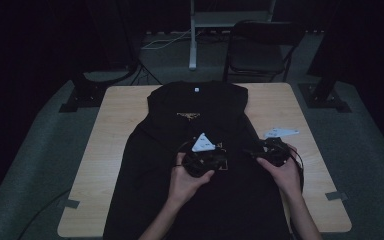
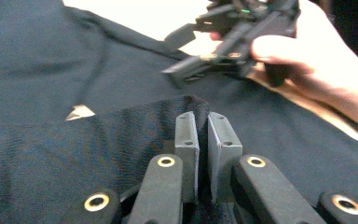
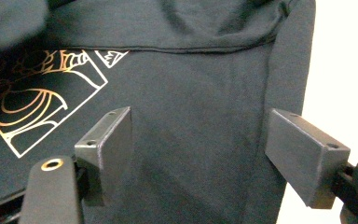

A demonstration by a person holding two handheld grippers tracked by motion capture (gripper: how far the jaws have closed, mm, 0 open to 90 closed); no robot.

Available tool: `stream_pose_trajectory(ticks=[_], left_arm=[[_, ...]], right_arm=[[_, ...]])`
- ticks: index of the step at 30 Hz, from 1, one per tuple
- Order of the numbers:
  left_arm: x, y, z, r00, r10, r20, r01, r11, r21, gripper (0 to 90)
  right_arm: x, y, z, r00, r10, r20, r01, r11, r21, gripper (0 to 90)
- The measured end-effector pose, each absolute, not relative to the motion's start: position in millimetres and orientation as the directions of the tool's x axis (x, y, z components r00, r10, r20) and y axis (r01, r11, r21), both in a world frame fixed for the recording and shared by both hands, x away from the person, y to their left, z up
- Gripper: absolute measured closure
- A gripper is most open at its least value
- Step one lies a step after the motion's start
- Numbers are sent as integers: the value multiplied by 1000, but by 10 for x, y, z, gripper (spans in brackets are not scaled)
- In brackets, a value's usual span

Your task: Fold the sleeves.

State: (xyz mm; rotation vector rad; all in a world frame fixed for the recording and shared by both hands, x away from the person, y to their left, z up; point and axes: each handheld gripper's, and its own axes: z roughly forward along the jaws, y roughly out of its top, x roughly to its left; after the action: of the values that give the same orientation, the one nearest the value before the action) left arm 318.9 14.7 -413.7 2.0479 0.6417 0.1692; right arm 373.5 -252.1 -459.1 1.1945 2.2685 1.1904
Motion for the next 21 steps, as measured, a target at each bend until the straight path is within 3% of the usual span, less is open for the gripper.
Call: stream_pose_trajectory(ticks=[8,21], left_arm=[[3162,-235,-4248,875,455,-165,379,-431,819,847],[3287,-497,-4217,868,455,-201,404,-411,817,843]], right_arm=[[3736,-2539,-4588,-590,800,106,536,291,792,227],[3734,-2566,-4584,-571,815,96,528,275,804,227]])
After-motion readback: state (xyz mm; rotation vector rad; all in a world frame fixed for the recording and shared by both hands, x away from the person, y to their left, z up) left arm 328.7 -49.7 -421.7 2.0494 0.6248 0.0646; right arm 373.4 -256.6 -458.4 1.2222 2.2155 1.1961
